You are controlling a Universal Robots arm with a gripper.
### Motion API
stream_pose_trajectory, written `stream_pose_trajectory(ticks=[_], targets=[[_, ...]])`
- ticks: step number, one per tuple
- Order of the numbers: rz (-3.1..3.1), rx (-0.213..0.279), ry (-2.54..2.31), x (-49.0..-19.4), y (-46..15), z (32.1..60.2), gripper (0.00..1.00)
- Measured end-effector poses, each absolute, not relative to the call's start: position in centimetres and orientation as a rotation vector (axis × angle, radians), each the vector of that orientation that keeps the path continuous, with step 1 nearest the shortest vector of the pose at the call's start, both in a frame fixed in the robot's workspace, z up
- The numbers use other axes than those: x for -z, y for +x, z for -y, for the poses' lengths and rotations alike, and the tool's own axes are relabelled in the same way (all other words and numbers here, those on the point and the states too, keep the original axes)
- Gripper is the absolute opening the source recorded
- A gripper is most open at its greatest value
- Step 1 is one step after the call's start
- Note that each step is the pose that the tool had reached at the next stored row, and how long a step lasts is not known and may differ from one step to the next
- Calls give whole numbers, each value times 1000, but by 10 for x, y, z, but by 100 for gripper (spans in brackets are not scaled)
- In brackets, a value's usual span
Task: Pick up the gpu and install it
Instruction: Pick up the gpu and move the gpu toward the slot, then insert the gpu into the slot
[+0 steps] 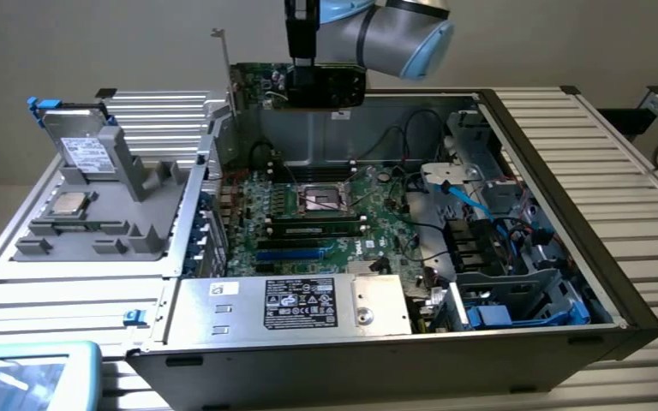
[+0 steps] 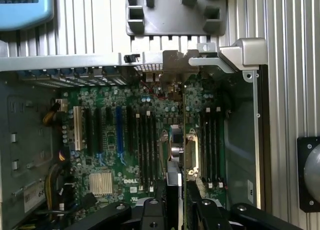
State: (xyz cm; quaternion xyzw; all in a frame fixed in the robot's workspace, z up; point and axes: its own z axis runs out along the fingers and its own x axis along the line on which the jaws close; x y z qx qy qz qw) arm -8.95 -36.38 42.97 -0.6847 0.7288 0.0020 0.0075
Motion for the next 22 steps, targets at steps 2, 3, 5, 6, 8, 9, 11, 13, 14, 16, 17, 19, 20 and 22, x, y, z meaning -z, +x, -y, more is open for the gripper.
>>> stream_pose_trajectory(ticks=[2, 3, 5, 6, 8, 9, 11, 13, 14, 16, 17, 19, 20, 22], targets=[[-2279, -6, -2141, -430, -90, 364, 27], [-2279, -6, -2141, -430, -90, 364, 27], [-2279, -6, -2141, -430, -90, 364, 27], [-2279, -6, -2141, -430, -90, 364, 27], [-2279, -6, -2141, -430, -90, 364, 27], [-2279, -6, -2141, -430, -90, 364, 27], [-2279, -6, -2141, -430, -90, 364, 27], [-2279, -6, -2141, -429, -89, 365, 27], [-2279, -6, -2141, -429, -90, 366, 27], [-2279, -6, -2141, -429, -90, 368, 27], [-2279, -6, -2141, -429, -90, 369, 27], [-2279, -6, -2141, -428, -90, 370, 27], [-2279, -6, -2141, -428, -90, 371, 27], [-2279, -6, -2141, -428, -90, 373, 27]])
